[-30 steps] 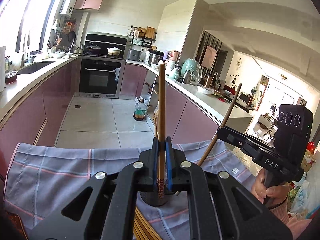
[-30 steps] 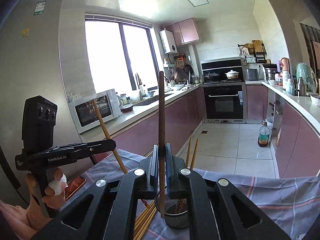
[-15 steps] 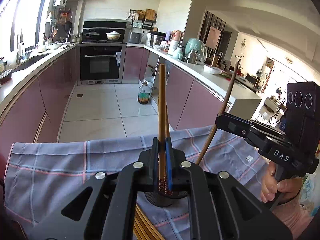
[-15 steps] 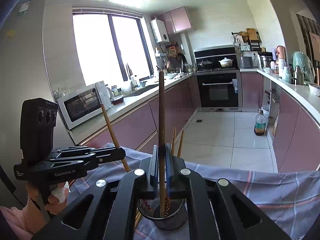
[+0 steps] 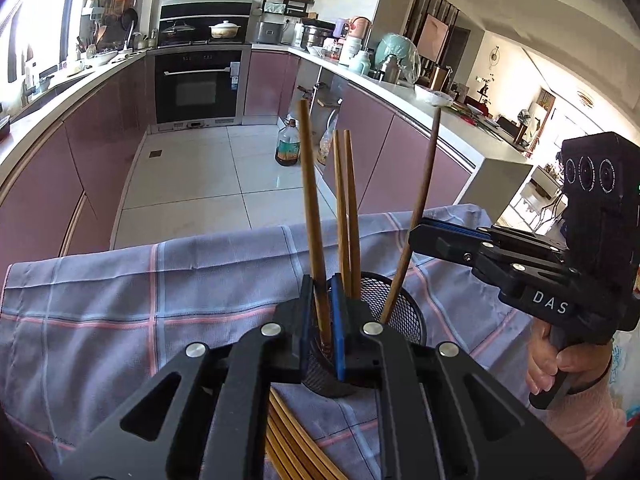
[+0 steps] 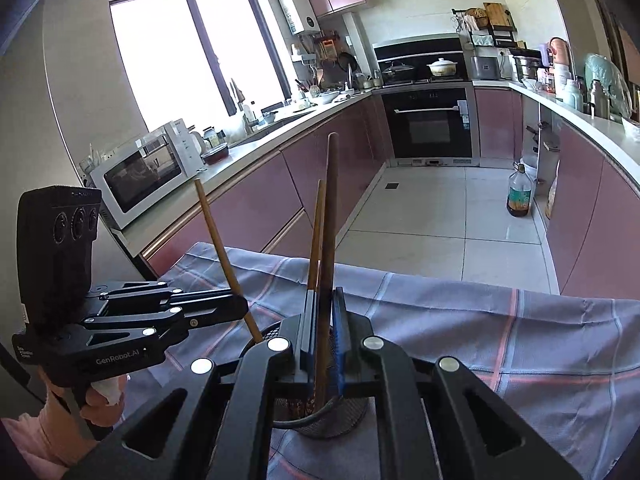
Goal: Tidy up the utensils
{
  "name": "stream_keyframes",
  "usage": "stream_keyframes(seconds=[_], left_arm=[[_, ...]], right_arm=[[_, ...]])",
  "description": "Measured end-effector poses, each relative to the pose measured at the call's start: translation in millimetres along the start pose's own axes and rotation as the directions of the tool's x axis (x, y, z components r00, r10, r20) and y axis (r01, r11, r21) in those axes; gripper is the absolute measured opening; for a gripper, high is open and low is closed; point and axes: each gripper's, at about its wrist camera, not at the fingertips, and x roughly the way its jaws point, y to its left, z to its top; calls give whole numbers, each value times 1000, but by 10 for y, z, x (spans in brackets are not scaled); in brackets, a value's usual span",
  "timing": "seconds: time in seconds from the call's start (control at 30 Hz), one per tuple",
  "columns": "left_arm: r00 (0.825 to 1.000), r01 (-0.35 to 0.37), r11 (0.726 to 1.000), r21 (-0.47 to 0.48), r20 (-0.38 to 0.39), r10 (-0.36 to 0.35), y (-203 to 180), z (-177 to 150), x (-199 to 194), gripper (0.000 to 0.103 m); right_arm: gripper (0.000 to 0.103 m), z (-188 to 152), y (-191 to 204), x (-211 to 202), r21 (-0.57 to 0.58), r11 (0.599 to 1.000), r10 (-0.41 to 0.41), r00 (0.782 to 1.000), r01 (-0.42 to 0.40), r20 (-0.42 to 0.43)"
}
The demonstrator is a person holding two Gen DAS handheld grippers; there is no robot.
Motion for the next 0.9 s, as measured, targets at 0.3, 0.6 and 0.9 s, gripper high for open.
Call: stream_keyframes(seconds=[0.3,0.6,0.9], left_arm=[[1000,-11,1000,-13,16,11,69,-132,3,12],[996,-54,998,-33,66,57,100,-390,-205,34],[992,-105,994,-25,70,107,39,-651,-352,38]], right_arm=[[12,-54,-20,-6,16,1000,9,1000,-10,5],[24,-176,164,-135,-27,999,30,999,-29,24],[30,-351,357,-270,-56,996,77,997,-75,30]])
